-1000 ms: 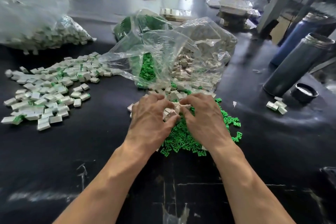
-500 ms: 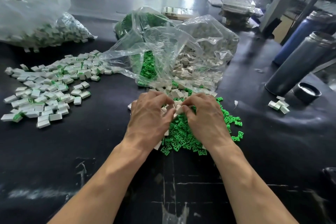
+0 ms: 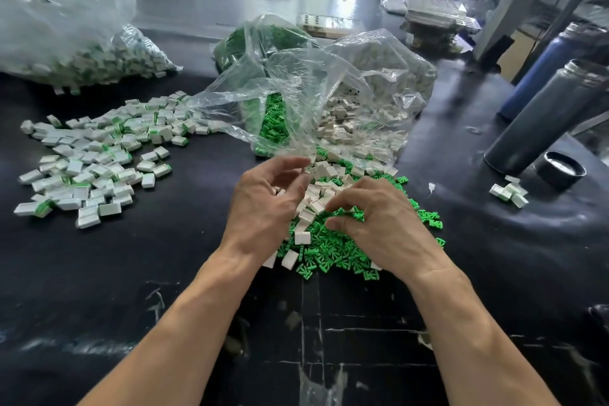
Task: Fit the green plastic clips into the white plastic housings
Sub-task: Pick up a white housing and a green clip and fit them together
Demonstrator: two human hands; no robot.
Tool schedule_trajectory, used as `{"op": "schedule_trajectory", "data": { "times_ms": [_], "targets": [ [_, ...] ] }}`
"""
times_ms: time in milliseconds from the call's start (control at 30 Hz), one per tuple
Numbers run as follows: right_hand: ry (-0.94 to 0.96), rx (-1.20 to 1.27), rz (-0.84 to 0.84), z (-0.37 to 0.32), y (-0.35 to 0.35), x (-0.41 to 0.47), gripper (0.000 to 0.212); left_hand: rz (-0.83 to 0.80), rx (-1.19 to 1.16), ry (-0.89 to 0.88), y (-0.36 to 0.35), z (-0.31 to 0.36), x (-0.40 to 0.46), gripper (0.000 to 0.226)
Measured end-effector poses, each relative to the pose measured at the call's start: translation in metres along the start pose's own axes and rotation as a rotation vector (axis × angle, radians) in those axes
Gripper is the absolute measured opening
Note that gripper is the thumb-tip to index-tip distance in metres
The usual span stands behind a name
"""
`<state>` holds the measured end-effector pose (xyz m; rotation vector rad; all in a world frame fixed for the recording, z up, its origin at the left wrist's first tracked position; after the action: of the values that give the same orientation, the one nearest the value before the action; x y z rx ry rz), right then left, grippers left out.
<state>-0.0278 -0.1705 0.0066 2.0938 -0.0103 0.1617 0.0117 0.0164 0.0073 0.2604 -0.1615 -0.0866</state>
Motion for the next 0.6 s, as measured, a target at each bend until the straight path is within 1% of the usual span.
{"op": "schedule_trajectory", "data": {
  "times_ms": [100, 200, 267, 400, 467, 600],
  "targets": [
    [0.013, -0.013, -0.001, -0.0007, 0.001, 0.0009, 0.024, -0.022, -0.139, 0.024, -0.0003, -0.0009, -0.0002, 0.022],
    [0.056, 0.019, -0.056, 0.0006, 0.0042, -0.0029, 0.027, -0.066, -0.24, 0.044, 0.001, -0.0013, 0.0005, 0.023],
    [0.075, -0.004, -0.097, 0.0005, 0.0056, -0.0049, 0.025, -0.068, -0.251, 0.076, 0.0016, -0.0017, 0.0014, 0.021],
    [0.07, -0.037, -0.092, -0.0025, 0.0056, -0.0036, 0.015, -0.054, -0.303, 0.139, 0.0004, -0.0013, 0.0026, 0.017],
    [0.061, -0.021, -0.088, -0.003, 0.0052, -0.0034, 0.011, -0.038, -0.328, 0.143, 0.0006, -0.0014, 0.0027, 0.02],
    [0.055, -0.002, -0.076, -0.0014, 0.0028, -0.0025, 0.01, -0.045, -0.328, 0.134, 0.0, -0.003, 0.0022, 0.014]
  ]
}}
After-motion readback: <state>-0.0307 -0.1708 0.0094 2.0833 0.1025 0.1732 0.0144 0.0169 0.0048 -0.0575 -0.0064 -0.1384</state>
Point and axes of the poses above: each hand's wrist, its own x-axis towards the middle knuckle, its own y-axis out of the back of the hand, z = x × y, the point moved 1 cm from there along x, towards the middle knuckle, and after that the axes turned 3 degrees about y, right-handed, at the moved point
